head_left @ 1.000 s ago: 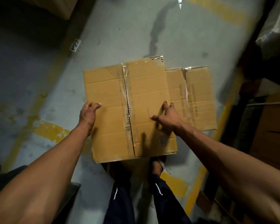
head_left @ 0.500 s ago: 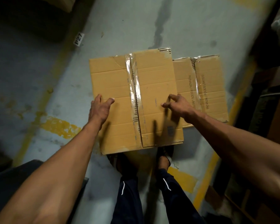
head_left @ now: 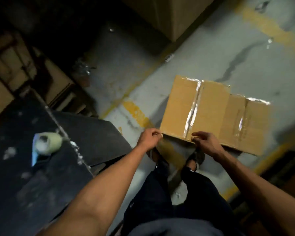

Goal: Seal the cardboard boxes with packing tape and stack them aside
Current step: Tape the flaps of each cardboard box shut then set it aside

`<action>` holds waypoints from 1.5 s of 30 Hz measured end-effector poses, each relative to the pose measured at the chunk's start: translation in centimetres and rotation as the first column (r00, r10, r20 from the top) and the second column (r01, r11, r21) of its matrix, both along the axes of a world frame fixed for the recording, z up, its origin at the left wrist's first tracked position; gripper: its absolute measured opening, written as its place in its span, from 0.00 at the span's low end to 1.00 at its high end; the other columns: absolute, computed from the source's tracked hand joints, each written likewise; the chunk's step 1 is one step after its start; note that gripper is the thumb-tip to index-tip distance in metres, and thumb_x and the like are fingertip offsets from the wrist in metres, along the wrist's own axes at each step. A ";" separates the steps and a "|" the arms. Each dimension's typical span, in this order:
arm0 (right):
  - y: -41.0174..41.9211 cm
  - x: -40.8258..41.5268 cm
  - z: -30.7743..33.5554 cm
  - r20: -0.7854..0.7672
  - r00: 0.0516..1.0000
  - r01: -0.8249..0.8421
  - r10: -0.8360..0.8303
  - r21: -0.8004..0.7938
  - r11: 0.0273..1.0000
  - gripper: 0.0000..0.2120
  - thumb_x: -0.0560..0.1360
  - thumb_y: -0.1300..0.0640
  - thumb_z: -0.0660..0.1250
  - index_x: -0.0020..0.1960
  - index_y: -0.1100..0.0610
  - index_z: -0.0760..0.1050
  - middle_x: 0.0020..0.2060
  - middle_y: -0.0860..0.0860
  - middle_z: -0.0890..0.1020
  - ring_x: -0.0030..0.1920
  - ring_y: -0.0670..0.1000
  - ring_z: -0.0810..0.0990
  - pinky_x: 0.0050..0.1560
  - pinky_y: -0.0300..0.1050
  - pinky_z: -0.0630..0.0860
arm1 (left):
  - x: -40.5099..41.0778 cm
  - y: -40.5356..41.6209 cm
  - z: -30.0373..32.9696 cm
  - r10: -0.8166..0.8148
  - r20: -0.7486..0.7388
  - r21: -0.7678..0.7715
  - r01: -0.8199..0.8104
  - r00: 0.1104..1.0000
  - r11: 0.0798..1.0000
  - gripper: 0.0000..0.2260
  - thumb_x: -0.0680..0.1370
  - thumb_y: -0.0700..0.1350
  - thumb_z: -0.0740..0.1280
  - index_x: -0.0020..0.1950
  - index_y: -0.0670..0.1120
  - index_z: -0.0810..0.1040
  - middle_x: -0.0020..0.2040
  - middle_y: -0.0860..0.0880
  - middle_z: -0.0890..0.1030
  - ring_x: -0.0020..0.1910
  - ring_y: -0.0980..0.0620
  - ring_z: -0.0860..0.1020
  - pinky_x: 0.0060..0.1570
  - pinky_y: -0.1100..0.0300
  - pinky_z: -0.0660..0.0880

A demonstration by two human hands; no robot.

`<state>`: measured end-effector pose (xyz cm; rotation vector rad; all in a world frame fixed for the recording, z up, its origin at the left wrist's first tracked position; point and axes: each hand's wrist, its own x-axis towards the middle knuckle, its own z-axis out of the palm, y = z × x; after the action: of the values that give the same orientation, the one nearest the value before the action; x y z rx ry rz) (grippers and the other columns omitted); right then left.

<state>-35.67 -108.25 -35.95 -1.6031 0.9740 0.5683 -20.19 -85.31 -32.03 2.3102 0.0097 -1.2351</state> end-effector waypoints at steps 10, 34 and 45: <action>11.9 7.2 14.8 0.245 0.833 -0.459 0.496 -0.194 0.867 0.06 0.79 0.55 0.70 0.55 0.48 0.83 0.38 0.45 0.84 0.35 0.41 0.79 0.39 0.38 0.74 | -5.8 15.4 15.6 0.593 0.022 -0.389 -0.540 0.805 0.746 0.08 0.81 0.45 0.71 0.59 0.47 0.83 0.51 0.44 0.86 0.40 0.56 0.84 0.34 0.64 0.74; 72.3 33.9 34.7 0.594 0.060 -0.743 0.802 -0.510 0.433 0.13 0.78 0.46 0.72 0.60 0.47 0.83 0.50 0.42 0.86 0.52 0.39 0.83 0.51 0.35 0.78 | 3.2 68.7 31.0 0.950 0.304 -0.661 -0.704 0.066 0.260 0.06 0.79 0.43 0.74 0.54 0.50 0.86 0.48 0.51 0.88 0.46 0.50 0.87 0.44 0.56 0.80; 104.0 42.2 30.9 0.490 -0.058 -0.739 0.870 -0.607 0.293 0.15 0.77 0.48 0.72 0.63 0.47 0.81 0.51 0.43 0.86 0.51 0.42 0.83 0.55 0.44 0.81 | 10.7 100.2 24.1 0.975 0.187 -0.693 -0.720 -0.122 0.043 0.07 0.82 0.44 0.70 0.58 0.53 0.83 0.50 0.51 0.87 0.46 0.50 0.86 0.45 0.53 0.81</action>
<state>6.56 -4.25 -5.07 -2.1949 -0.8704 0.4422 -9.46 14.86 -7.92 1.4833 0.9093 0.3965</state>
